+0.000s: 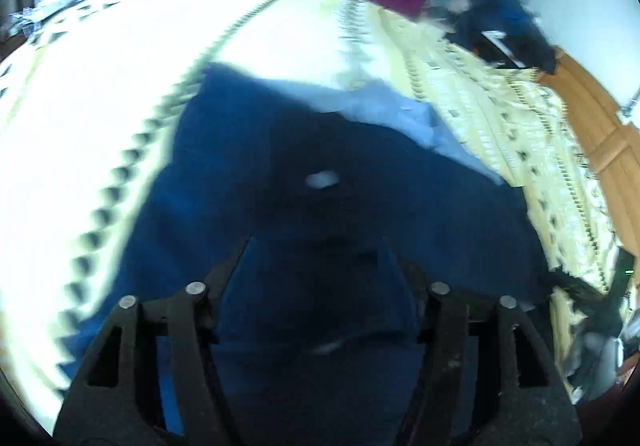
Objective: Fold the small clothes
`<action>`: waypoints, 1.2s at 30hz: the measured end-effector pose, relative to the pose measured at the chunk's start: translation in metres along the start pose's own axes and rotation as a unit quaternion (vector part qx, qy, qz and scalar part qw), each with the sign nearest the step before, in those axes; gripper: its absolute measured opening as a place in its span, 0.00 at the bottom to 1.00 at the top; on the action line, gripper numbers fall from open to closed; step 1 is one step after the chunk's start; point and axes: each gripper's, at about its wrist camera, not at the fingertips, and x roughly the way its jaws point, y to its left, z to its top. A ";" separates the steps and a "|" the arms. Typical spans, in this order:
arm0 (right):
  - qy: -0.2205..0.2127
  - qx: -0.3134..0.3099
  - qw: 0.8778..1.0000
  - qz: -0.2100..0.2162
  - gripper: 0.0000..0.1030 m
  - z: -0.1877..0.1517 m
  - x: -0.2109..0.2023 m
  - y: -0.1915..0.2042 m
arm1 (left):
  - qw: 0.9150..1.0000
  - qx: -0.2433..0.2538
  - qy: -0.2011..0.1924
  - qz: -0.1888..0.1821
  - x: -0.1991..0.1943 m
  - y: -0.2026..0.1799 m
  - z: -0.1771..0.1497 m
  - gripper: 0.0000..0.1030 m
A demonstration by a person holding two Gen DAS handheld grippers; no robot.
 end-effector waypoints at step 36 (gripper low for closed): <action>-0.005 0.180 0.979 0.094 0.53 -0.105 -0.173 -0.045 | 0.994 -0.073 -0.058 -0.054 -0.136 0.107 -0.058 0.65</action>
